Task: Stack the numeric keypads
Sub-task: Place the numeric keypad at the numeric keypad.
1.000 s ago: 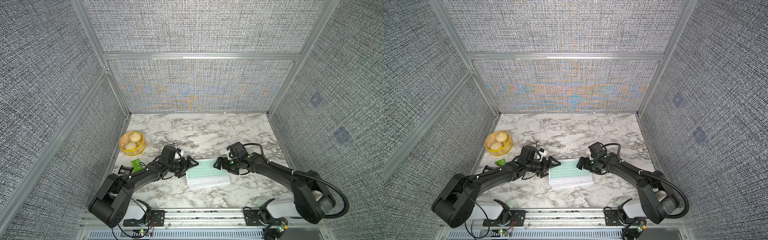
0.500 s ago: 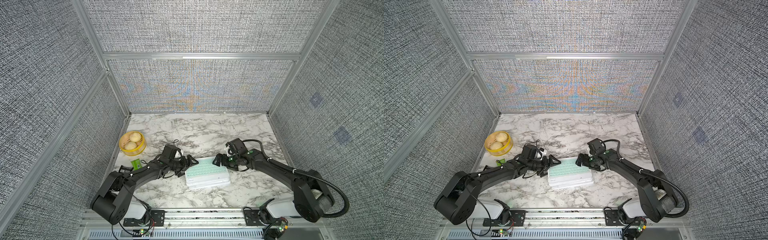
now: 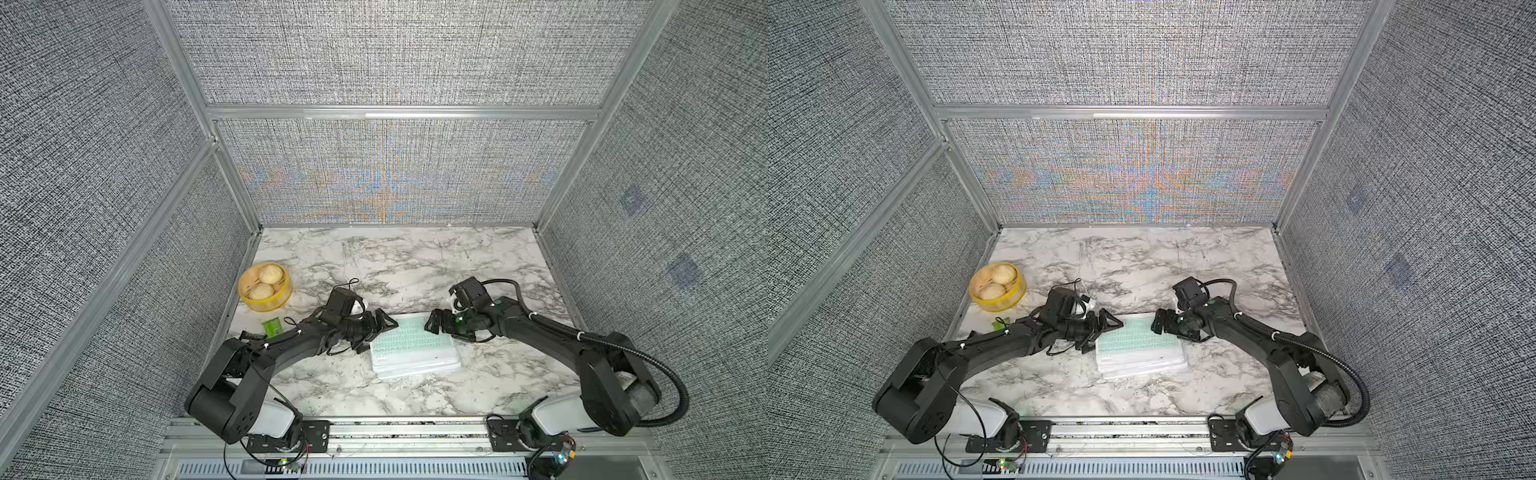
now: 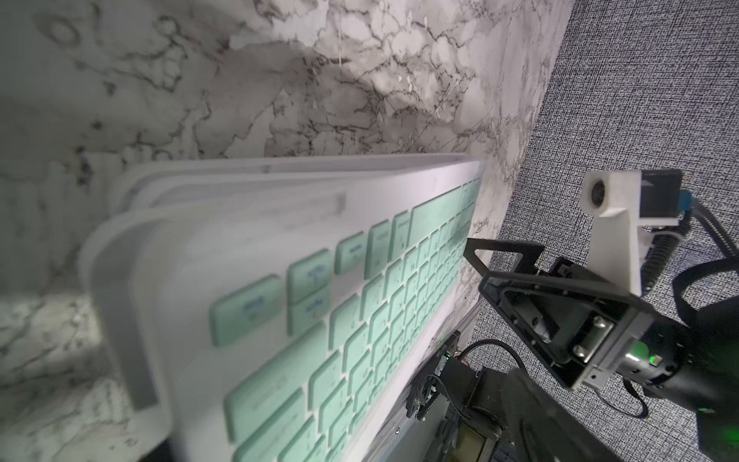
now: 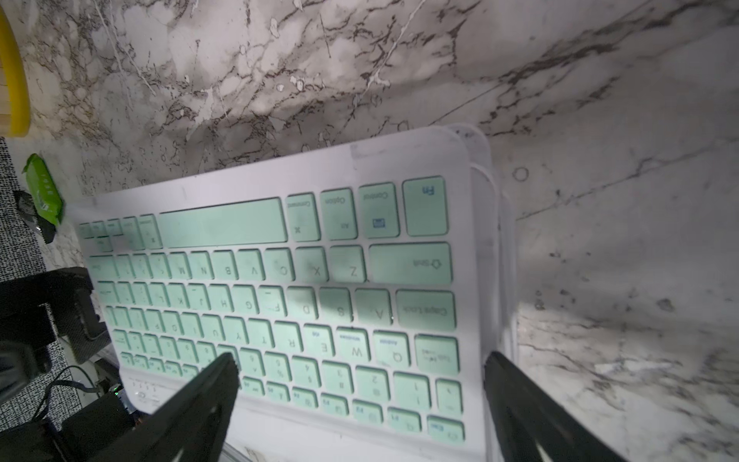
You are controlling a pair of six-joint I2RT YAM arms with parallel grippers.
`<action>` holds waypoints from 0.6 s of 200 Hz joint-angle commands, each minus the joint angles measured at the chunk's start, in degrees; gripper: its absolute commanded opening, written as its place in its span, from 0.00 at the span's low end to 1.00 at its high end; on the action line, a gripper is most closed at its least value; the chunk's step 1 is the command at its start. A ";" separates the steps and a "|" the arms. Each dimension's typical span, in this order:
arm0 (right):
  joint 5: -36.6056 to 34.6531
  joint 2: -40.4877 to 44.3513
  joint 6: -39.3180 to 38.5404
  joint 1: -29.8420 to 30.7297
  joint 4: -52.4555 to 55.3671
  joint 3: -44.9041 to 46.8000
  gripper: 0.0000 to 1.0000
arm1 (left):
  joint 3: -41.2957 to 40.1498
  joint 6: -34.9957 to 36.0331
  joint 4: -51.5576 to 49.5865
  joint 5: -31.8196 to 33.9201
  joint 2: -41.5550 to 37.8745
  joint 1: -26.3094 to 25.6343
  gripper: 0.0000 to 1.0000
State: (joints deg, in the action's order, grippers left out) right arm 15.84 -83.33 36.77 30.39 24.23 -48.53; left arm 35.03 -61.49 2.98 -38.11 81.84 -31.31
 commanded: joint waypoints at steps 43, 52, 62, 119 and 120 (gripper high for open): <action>-0.45 2.17 0.05 0.19 1.49 1.06 0.96 | -0.65 0.35 0.56 -0.65 -1.16 -0.13 0.96; -0.45 2.51 0.26 0.19 1.39 1.21 0.96 | -0.67 0.36 0.55 -0.65 -1.30 -0.07 0.96; -0.43 2.87 0.33 0.19 1.35 1.47 0.96 | -0.71 0.40 0.61 -0.72 -1.42 -0.15 0.96; 0.24 2.62 0.49 0.19 1.19 2.04 0.96 | -1.19 -0.11 0.58 -0.13 -1.88 -0.68 0.96; 0.29 2.59 0.49 0.19 1.18 2.04 0.96 | -1.23 -0.11 0.55 -0.08 -1.96 -0.68 0.96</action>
State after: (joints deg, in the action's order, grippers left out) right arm 15.68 -80.42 37.10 30.44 24.99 -46.72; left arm 33.95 -61.52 2.98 -38.09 80.42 -31.86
